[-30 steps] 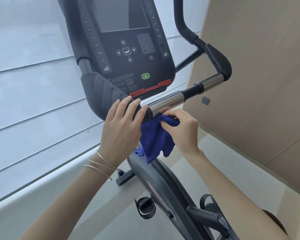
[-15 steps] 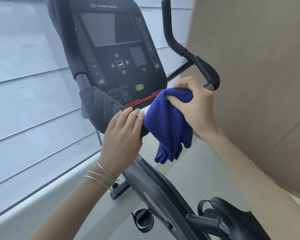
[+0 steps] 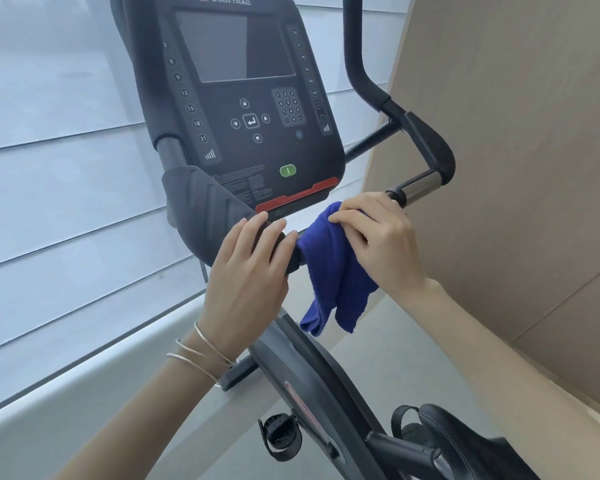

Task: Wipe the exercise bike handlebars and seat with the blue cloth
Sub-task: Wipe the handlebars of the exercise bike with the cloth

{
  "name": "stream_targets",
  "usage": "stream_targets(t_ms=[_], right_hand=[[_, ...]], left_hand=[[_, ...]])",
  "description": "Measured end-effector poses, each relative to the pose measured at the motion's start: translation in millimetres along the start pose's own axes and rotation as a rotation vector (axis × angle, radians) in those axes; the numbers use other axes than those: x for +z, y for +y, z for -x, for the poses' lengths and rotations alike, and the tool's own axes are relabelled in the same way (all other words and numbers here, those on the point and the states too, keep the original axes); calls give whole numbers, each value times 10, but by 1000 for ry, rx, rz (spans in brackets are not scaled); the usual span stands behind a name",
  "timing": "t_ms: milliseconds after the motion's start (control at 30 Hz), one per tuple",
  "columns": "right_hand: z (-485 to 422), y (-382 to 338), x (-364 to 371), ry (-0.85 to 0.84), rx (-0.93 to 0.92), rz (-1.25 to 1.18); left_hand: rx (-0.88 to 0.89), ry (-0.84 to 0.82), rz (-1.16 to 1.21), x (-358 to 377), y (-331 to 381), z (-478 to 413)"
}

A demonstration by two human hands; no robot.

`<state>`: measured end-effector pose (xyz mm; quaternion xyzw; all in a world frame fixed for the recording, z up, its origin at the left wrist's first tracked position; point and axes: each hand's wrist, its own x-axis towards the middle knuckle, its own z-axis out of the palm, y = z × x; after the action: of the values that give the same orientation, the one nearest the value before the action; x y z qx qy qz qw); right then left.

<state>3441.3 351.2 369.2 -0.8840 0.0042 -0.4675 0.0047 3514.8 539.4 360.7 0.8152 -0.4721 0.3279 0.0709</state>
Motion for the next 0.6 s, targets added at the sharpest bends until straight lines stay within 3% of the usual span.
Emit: stream_targets(t_ms=[167,367,600], right_hand=[[221,-64,-49,-176,10,3],[107,-41,-43,-173,22,-98],[-306,-66,-34,-330,-5,-237]], left_hand=[[-23,-10,4,-15,11,4],[-46,-25,23,-46,35,2],[-106,-66,33,-85,80,-19]])
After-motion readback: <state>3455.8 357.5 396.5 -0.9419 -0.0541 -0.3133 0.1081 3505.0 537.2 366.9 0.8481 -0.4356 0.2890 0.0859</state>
